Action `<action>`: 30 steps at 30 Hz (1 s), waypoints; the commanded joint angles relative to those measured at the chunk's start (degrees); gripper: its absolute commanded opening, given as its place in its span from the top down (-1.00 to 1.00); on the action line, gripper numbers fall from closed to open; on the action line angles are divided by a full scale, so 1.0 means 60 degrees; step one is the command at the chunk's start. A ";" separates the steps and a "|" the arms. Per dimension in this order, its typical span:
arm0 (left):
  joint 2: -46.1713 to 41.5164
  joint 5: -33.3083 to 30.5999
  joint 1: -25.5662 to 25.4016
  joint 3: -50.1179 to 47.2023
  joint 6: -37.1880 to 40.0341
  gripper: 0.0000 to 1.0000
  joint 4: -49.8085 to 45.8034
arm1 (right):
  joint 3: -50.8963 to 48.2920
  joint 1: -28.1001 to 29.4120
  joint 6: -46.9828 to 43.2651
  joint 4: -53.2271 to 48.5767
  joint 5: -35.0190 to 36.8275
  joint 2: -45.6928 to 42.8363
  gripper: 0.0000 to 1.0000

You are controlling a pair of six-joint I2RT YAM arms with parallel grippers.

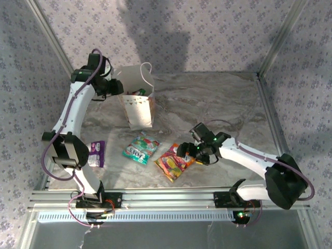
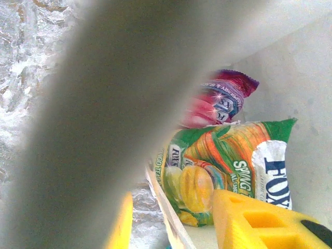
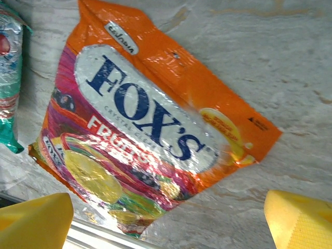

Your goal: Place the snacks into the paper bag

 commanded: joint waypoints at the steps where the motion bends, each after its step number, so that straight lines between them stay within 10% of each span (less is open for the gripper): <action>1: -0.0418 0.0103 -0.0105 -0.0060 0.0044 0.09 -0.0126 | -0.0167 0.0169 0.0511 0.0431 -0.0192 0.0367 -0.93; 20: -0.0552 0.0139 -0.0237 -0.0148 0.0114 0.08 -0.0276 | -0.0367 0.0286 0.1508 0.1560 -0.0867 0.1644 -0.93; 30: -0.0654 0.0066 -0.0237 -0.0307 0.0176 0.08 -0.0276 | 0.0499 0.0185 0.1200 0.0942 -0.0068 0.2003 -0.45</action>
